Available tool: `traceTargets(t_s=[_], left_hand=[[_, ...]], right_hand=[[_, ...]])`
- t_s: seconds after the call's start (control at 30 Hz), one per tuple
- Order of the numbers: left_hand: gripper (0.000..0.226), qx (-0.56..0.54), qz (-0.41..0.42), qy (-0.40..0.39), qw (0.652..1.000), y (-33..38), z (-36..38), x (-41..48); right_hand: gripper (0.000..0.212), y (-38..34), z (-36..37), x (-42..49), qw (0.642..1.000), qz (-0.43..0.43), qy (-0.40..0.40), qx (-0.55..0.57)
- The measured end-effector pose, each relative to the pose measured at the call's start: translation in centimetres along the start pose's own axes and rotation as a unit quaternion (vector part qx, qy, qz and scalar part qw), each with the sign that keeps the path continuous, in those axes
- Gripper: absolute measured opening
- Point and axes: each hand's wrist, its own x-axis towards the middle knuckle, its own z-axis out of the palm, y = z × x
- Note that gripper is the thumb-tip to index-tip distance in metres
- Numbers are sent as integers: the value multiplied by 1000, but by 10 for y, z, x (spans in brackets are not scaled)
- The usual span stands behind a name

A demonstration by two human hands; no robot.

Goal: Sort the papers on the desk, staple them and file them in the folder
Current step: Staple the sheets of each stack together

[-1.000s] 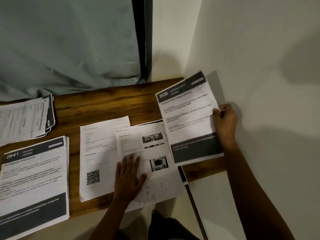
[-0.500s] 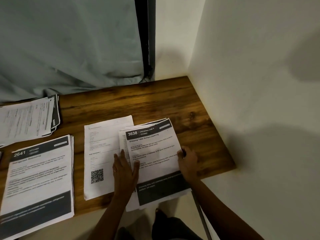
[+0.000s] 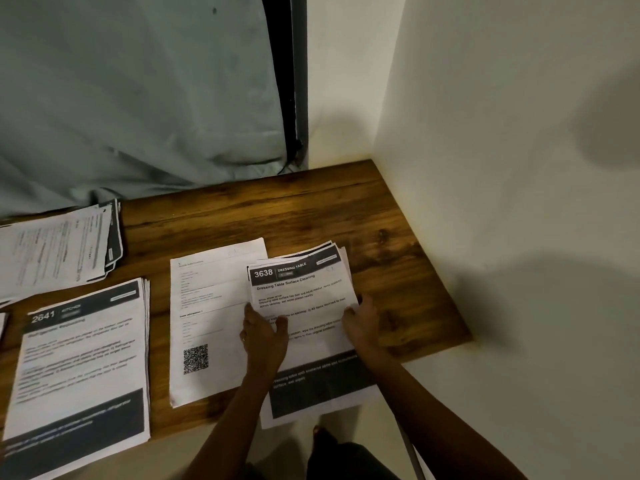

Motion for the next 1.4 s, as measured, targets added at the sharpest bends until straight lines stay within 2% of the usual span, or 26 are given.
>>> traceTargets(t_s=[0.13,0.3,0.37,0.53,0.6,0.7,0.77,0.83,0.93,1.03,1.13,1.33,1.4], left_hand=[[50,-51,-50,17,997,9,-8,8],[33,-118,-95,-2,988,23,-14,10],[24,-113,-60,-13,992,30,-14,11],[19,-145,53,-15,988,77,-25,18],[21,-172,121,-9,978,107,-35,19],[43,-222,231,-10,947,149,-50,14],[37,-240,267,-16,933,163,-54,14],[28,-260,283,-22,923,168,-55,14],[44,-295,293,-25,909,164,-55,13],[28,-307,280,-32,909,157,-52,9],[33,-315,276,-38,907,152,-48,6],[27,-322,236,-66,915,155,-40,7],[38,-325,239,-66,913,155,-41,6]], right_hand=[[19,0,-8,2,999,7,-29,15],[18,-1,-21,-2,997,-6,-35,68],[19,-4,-27,-2,993,-16,-33,108],[14,-34,-64,2,974,-88,0,209],[14,-55,-83,6,962,-109,11,251],[15,-81,-102,14,934,-144,31,327],[23,-90,-109,18,922,-171,46,345],[32,-91,-115,19,917,-191,47,348],[44,-81,-118,16,916,-220,31,335],[38,-68,-117,12,917,-209,2,340],[36,-64,-116,12,917,-198,-6,345],[31,-71,-121,15,916,-206,-10,344],[33,-71,-121,15,916,-204,-6,347]])
